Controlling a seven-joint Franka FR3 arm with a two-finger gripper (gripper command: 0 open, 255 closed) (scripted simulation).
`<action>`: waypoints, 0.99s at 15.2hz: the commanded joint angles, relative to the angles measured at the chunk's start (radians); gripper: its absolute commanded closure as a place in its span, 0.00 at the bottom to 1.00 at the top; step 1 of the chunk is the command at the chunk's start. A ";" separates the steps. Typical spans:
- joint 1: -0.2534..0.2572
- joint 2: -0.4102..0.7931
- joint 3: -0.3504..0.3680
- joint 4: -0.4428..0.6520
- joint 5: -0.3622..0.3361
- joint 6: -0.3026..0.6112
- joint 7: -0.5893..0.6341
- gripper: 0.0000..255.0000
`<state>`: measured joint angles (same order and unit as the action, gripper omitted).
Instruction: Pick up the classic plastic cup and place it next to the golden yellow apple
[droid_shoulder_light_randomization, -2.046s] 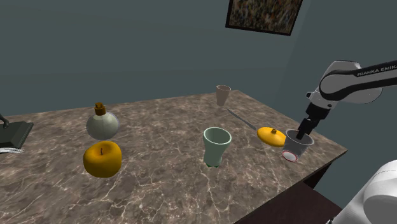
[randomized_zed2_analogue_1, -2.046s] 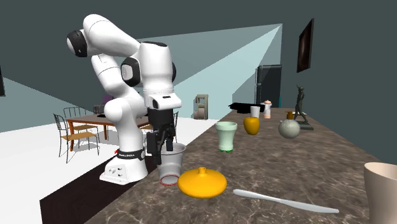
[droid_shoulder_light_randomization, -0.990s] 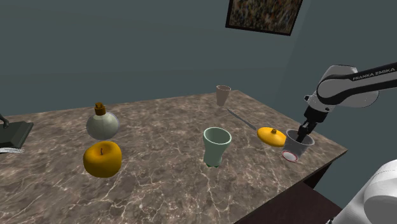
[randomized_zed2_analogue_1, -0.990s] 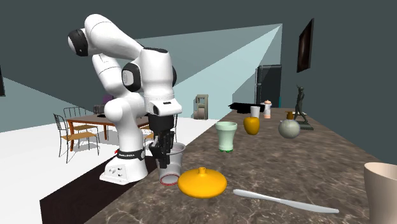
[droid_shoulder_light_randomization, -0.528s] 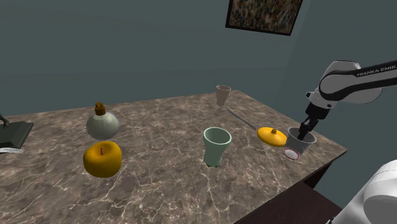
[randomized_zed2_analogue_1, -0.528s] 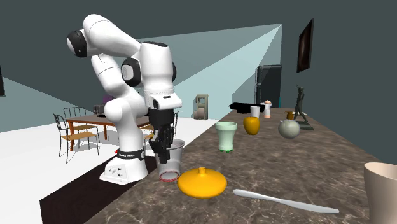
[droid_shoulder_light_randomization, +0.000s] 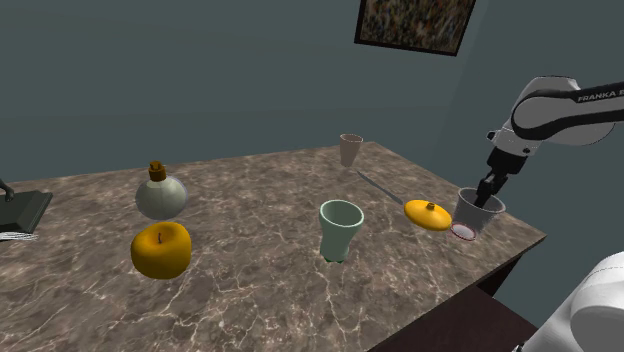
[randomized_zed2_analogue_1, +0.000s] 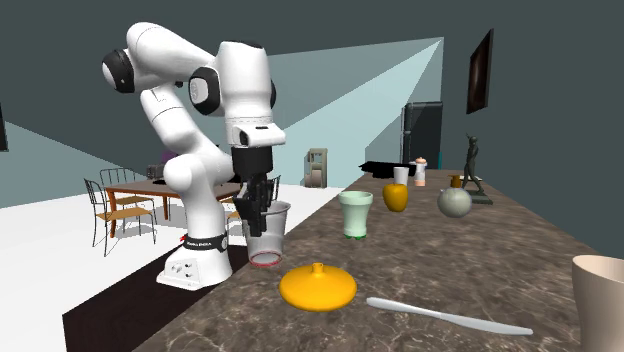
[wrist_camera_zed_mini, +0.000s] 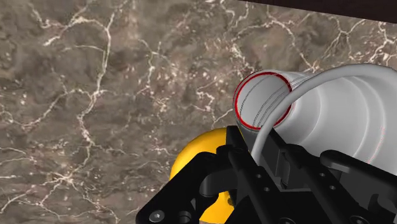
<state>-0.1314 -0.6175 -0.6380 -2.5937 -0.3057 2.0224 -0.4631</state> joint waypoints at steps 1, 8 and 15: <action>0.001 -0.009 0.010 0.023 0.005 -0.032 0.001 1.00; 0.002 -0.039 0.044 0.095 0.022 -0.135 0.007 1.00; 0.007 -0.054 0.074 0.177 0.040 -0.231 0.010 1.00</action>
<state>-0.1252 -0.6683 -0.5694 -2.4269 -0.2679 1.8047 -0.4543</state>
